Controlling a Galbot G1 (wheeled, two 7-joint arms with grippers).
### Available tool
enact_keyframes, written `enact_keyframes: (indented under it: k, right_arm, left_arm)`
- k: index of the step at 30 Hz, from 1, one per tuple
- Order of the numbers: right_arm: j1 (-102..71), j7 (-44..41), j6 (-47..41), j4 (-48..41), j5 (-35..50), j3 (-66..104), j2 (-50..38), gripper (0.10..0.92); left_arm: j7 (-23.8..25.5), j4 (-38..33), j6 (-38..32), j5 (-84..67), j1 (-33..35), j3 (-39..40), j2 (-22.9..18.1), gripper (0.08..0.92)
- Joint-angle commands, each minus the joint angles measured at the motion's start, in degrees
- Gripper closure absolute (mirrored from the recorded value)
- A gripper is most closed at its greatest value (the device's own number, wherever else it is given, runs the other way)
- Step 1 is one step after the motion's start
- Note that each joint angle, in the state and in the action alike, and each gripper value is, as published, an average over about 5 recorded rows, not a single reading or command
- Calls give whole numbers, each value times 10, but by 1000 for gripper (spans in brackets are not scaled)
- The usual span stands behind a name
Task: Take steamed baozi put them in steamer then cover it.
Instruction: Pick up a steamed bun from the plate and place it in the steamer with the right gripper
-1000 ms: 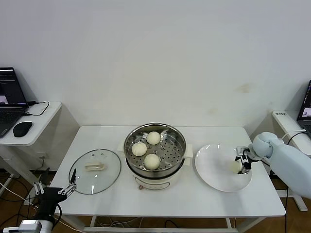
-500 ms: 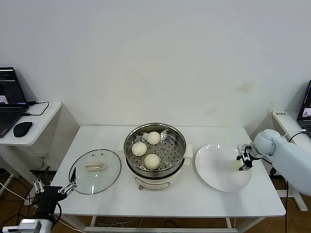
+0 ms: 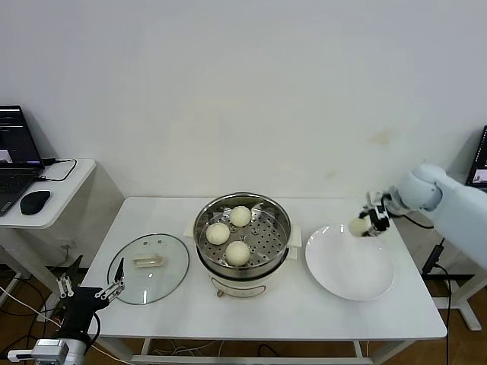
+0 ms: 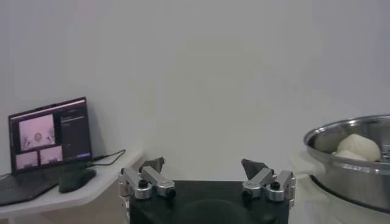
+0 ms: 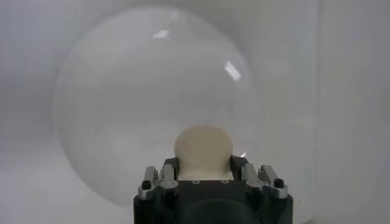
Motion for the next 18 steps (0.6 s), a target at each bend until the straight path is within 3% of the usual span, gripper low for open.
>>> enact_keyframes:
  k: [1,9,18]
  right_arm:
    - [249,34,-106,104,195,-188,49,491]
    - [257,104,-192,112,332,-216,155,491]
    - [176,182,-232,71,374,-201,230,491]
  left_arm:
    - [0,0,0,-1,-1,3,0,177]
    - [-1,-4,0,0,-7,7,-10,177]
    - [0,-9,-1,-2,-1,-5,-12,177]
